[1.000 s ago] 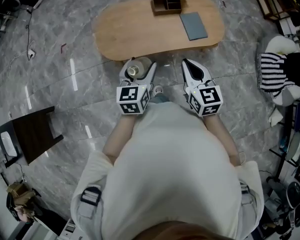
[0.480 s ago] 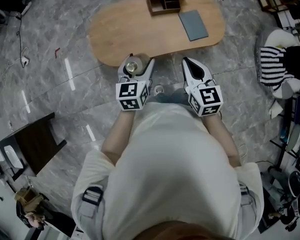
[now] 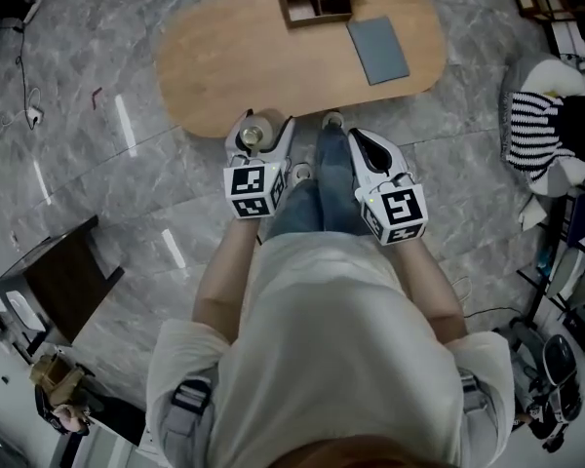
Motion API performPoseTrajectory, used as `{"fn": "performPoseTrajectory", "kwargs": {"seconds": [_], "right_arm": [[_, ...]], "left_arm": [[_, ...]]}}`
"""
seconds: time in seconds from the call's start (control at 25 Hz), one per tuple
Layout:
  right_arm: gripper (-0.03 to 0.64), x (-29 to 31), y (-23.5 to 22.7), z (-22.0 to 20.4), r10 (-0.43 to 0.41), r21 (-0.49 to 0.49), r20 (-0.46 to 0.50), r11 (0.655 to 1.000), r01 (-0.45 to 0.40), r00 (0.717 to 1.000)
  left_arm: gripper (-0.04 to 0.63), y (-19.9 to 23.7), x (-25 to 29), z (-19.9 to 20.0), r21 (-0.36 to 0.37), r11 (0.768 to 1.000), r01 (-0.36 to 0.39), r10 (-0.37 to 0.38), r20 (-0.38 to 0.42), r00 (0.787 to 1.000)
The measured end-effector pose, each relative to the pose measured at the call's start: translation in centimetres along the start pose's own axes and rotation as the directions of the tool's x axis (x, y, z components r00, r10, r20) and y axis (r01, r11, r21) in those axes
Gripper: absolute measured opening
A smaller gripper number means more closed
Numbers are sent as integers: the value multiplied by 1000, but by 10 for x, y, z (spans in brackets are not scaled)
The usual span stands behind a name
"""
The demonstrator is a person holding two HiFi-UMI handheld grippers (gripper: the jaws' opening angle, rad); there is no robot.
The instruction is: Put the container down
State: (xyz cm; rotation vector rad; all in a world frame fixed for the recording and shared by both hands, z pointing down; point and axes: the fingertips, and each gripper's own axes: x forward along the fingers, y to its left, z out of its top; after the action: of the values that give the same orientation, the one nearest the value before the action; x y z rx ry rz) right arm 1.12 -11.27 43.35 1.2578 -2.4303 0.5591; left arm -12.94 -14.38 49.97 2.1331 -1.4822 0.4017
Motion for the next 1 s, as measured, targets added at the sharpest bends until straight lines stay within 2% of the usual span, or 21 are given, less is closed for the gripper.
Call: {"fn": "performPoseTrajectory", "kwargs": {"seconds": [0.48,0.88,1.0], "right_arm": [[-2,88,-71,-38,68,-30,-117,997,-72,991],[-2,141,-116,-77,112,41,-174,993,-107,978],[-2,149,-119,-91,136,65,-194,990,-126,971]], "left_arm": [[341,28,137,-40,4,998,-56,57,-91,994],[341,52,241,-95,6,992,-127,126,-167,978],[341,60,264,-112,35,989,-143,147,-192,970]]}}
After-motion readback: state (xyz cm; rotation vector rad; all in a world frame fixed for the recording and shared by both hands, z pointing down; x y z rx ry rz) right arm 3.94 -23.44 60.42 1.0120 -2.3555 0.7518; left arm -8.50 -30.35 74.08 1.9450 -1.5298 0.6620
